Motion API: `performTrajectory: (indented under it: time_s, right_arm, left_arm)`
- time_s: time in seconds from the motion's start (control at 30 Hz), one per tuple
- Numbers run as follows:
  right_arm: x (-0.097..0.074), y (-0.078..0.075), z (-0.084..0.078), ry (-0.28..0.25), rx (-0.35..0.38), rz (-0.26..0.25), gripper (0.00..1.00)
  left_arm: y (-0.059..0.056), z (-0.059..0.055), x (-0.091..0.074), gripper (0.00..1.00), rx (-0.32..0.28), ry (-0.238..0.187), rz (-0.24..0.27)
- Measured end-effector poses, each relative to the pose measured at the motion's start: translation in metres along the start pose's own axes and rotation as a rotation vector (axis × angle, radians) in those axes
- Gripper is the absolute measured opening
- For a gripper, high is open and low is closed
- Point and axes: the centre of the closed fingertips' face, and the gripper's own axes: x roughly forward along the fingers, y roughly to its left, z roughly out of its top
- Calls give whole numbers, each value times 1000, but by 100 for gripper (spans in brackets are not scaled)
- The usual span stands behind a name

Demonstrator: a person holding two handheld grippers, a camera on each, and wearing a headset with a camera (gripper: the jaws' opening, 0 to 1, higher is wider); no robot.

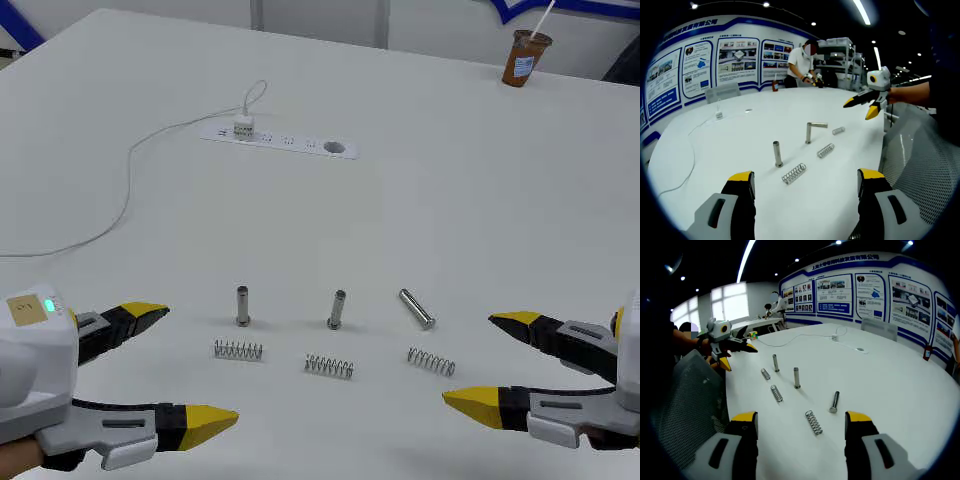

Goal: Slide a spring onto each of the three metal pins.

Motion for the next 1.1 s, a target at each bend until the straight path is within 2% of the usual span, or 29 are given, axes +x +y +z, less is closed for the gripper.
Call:
performTrajectory:
  time_s: [0.53,1.1]
  right_arm:
    - [-4,-3,-8,3,42,-28,70]
    - [-1,-9,-7,9,46,-27,68]
  left_arm:
    - [1,2,6,86,10,17,-15]
    - [2,-1,2,86,0,23,4]
